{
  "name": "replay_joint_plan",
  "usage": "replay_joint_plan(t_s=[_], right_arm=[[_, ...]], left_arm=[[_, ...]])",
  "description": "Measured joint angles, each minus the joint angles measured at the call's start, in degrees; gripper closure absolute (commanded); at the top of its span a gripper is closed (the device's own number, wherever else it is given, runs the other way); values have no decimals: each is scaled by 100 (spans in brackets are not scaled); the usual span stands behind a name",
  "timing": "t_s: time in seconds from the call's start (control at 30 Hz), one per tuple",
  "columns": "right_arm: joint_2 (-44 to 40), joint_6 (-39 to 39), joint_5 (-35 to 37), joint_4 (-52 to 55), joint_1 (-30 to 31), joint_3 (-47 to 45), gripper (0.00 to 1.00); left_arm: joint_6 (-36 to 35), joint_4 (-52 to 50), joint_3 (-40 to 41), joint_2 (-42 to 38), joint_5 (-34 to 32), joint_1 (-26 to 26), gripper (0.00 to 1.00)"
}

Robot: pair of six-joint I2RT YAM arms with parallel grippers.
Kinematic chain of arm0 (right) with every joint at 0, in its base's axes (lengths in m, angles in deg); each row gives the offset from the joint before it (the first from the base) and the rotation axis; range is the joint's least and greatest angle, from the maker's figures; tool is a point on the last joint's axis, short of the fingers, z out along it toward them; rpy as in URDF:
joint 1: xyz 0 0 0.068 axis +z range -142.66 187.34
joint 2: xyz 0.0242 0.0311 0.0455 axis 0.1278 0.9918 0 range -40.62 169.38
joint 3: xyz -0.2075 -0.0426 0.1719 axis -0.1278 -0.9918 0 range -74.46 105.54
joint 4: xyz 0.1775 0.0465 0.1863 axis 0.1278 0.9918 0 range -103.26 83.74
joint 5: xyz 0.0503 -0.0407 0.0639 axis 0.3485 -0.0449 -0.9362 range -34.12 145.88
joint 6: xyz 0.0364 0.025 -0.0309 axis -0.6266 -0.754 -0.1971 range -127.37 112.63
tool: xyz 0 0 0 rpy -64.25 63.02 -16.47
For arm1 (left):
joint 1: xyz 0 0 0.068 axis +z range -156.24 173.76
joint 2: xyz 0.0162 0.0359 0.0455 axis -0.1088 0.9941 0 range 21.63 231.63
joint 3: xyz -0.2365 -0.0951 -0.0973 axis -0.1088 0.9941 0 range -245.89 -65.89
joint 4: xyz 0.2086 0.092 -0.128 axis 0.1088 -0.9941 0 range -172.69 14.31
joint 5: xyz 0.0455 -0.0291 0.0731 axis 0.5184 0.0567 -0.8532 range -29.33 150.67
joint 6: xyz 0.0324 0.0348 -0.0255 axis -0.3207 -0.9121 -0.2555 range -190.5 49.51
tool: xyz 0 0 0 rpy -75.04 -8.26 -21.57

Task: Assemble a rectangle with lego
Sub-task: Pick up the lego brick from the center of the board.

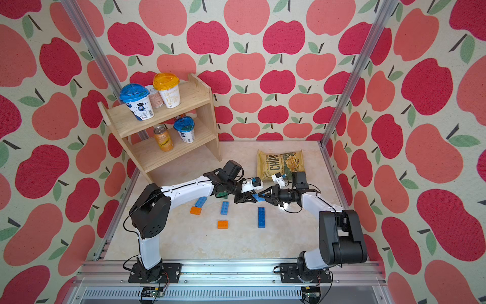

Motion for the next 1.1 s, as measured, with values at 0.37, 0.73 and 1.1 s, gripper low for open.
replay_joint_plan(t_s=[0.37,0.73,1.1], right_arm=[[232,254,-46,166,-286,140,100],[831,719,-734,372,-1165,173,100],[1211,1233,-835,741,-1082,227,100]], left_arm=[[428,616,234,-203,-90,81,3],[1499,2273,1681,-1377,-999,136,3],[2608,3436,2693,-1648,-1893,-52,3]])
